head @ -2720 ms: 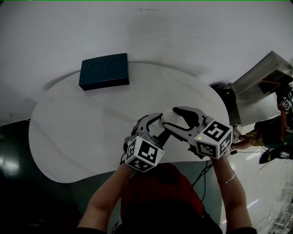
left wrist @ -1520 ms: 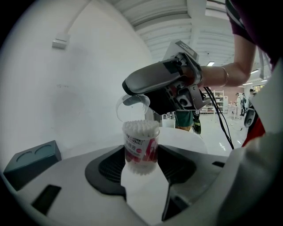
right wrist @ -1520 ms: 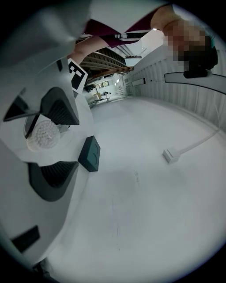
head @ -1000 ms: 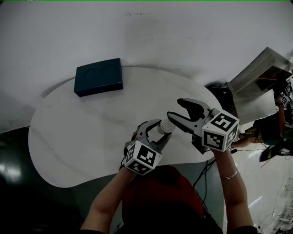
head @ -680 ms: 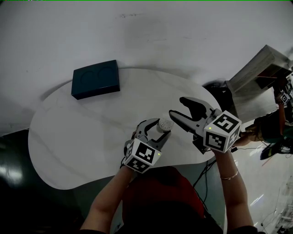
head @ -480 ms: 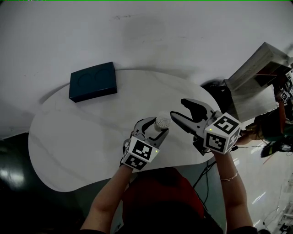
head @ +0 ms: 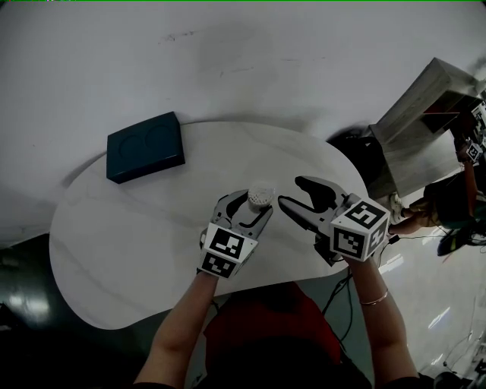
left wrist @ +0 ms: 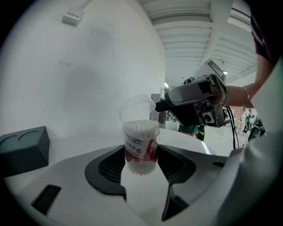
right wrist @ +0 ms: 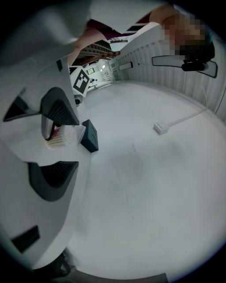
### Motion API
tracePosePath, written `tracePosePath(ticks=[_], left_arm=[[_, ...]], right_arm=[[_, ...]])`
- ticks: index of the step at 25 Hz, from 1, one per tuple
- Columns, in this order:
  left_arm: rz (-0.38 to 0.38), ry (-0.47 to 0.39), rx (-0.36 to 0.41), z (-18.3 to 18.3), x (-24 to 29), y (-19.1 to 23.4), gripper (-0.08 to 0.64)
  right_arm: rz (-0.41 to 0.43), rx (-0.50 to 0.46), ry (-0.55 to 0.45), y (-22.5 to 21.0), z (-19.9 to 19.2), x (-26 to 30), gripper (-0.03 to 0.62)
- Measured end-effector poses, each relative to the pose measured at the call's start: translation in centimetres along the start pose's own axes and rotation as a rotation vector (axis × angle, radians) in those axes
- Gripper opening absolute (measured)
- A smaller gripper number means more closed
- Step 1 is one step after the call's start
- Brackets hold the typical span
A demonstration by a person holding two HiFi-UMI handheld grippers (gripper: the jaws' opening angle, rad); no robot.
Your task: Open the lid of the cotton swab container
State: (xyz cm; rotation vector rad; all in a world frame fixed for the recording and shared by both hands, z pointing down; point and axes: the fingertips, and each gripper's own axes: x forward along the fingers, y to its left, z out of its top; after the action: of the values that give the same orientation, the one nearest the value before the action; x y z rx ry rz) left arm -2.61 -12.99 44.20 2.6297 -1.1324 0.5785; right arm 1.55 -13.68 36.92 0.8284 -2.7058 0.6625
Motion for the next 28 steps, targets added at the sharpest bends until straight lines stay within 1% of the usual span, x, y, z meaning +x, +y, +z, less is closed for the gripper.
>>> tracePosePath(ticks=[5,16,28], left_arm=[[0.004,0.000,-0.034,0.3,1.2,1.0,0.249],[0.023,-0.009,-0.022,1.5,4.3,3.7,0.249],[0.028,-0.008,-0.014,2.8,8.2,5.9,0.249]], right_arm=[[-0.004,0.036,0.014,-0.8,-1.3,0.2,0.268],[-0.003,0.096,0.041,-2.8,-3.2,1.3,0.268],[0.024,0.141,0.083,-4.6,-4.4,2.8,0.268]])
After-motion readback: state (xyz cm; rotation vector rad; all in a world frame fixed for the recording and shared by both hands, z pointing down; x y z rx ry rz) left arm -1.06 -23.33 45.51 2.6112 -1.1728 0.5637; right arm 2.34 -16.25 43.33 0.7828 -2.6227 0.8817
